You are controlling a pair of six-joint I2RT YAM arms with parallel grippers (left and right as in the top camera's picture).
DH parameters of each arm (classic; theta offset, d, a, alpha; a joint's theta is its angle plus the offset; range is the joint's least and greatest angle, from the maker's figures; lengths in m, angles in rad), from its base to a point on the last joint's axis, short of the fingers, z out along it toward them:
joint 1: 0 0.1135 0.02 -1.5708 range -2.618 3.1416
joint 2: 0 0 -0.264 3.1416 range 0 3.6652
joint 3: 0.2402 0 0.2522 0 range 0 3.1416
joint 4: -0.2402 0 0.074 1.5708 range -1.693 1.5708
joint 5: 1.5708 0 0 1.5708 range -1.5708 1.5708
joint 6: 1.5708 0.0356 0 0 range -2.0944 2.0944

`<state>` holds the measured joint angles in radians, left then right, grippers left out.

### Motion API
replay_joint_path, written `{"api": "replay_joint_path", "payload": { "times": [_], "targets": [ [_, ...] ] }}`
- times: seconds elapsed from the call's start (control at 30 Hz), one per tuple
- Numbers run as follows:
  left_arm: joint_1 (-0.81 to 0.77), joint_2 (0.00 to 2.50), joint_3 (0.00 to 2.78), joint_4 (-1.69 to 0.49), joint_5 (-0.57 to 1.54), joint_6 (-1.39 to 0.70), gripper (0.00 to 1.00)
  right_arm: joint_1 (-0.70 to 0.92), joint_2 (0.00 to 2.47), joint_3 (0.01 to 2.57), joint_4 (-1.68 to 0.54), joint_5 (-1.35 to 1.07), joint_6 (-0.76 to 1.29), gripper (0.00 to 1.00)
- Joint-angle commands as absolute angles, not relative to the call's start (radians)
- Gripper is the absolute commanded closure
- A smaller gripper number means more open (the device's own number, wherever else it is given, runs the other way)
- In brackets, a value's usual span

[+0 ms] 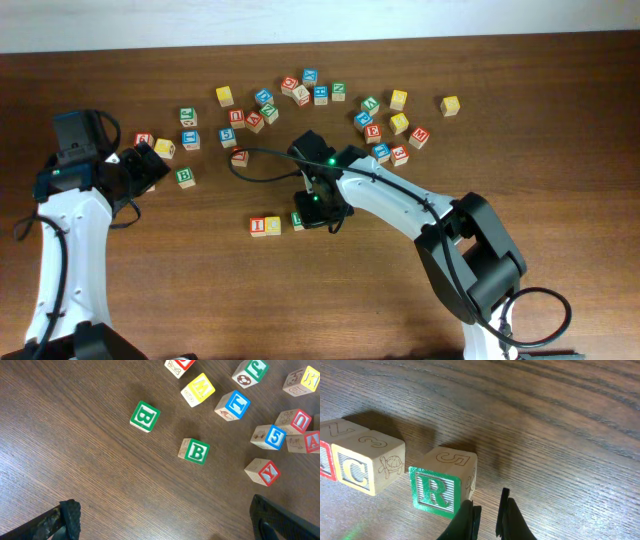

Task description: Spell out ICRA

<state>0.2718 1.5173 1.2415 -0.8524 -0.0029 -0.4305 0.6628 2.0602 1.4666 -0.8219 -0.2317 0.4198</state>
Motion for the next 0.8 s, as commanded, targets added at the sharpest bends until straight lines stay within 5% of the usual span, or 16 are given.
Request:
{"api": "replay_joint_path", "payload": {
  "times": [0.0,0.77],
  "targets": [
    [0.278,1.520,1.245,-0.854,0.004,-0.432,0.01,0.669,2.069,1.457,-0.823,-0.256,0.428,0.91],
    [0.278,1.520,1.245,-0.854,0.004,-0.432,0.01,0.669,2.069,1.457,-0.823,-0.264,0.428,0.91]
  ]
}}
